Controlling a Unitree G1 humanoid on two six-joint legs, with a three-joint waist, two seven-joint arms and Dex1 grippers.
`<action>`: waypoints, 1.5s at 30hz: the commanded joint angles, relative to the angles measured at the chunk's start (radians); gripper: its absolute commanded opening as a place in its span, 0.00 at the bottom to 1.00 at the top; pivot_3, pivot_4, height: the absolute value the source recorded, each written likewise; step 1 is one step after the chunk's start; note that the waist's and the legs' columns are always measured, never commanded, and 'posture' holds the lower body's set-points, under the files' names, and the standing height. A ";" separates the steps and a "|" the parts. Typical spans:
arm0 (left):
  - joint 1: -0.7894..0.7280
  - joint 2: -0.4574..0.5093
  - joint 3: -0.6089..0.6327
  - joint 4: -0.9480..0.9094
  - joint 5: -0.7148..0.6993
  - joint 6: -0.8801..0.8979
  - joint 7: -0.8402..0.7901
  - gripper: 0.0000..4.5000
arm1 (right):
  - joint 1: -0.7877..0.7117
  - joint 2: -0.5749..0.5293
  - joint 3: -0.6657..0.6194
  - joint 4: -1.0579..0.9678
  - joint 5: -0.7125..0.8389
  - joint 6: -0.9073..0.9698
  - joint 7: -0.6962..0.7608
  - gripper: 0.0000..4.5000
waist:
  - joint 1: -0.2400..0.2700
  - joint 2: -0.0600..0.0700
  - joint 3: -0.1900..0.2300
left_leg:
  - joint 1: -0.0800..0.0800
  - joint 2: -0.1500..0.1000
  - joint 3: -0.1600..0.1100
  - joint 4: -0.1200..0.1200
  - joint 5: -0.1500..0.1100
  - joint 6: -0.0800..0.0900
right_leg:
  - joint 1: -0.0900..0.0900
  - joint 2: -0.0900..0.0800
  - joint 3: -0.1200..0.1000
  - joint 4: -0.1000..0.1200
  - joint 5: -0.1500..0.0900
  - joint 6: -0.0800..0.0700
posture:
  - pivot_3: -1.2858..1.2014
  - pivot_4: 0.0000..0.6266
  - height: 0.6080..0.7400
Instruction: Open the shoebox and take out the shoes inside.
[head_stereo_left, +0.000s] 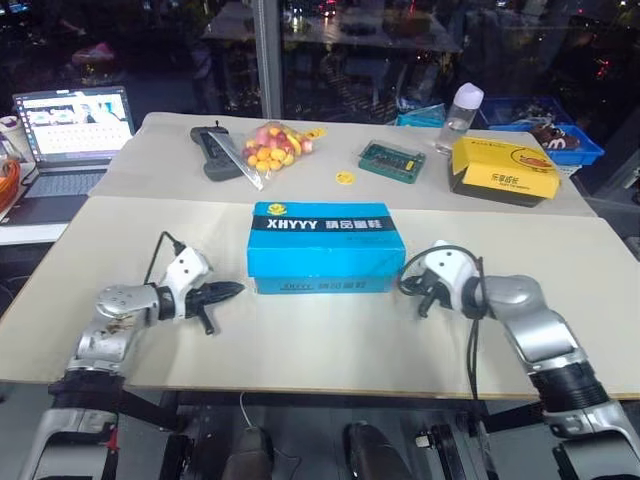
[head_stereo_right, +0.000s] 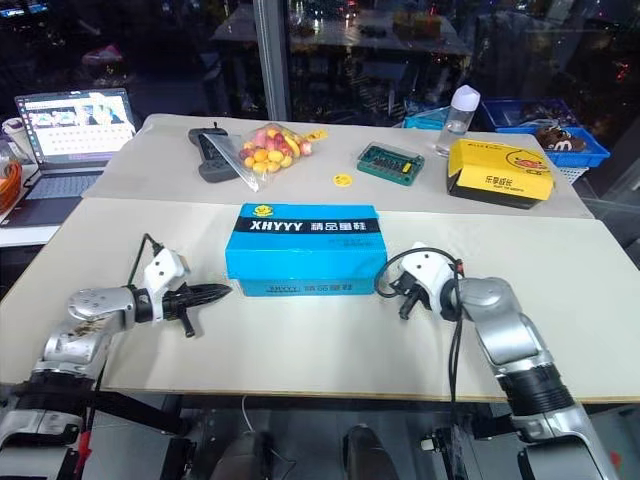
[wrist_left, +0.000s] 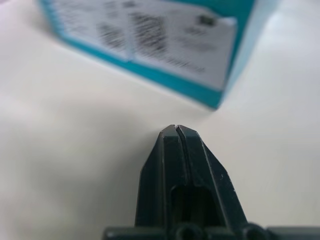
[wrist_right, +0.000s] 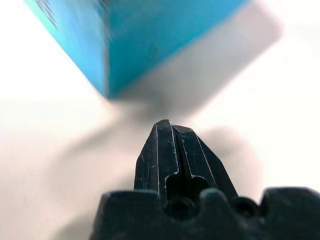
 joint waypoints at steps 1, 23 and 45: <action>0.126 0.050 0.152 -0.222 -0.167 0.119 -0.024 0.00 | 0.098 -0.100 -0.089 -0.186 0.086 0.088 0.088 0.02 | 0.000 0.000 0.000 | 0.000 0.001 0.000 0.000 0.000 0.000 | 0.000 0.000 0.000 0.000 -0.001 -0.001 | 0.52 0.24 0.49; 0.558 0.029 0.339 -0.989 -0.501 0.376 0.239 0.00 | 0.073 0.202 0.252 -0.563 0.031 0.489 -0.334 0.02 | -0.014 0.000 -0.001 | 0.008 0.004 0.008 -0.003 -0.007 -0.012 | 0.014 -0.021 -0.024 -0.034 0.004 -0.014 | 0.52 0.24 0.49; 0.499 0.029 0.247 -0.975 -0.499 0.373 0.313 0.00 | -0.142 0.280 0.273 -0.349 -0.126 0.329 -0.411 0.02 | -0.014 0.000 -0.001 | 0.008 0.006 0.004 -0.007 -0.007 -0.011 | 0.007 -0.019 -0.031 -0.026 0.012 -0.010 | 0.52 0.24 0.49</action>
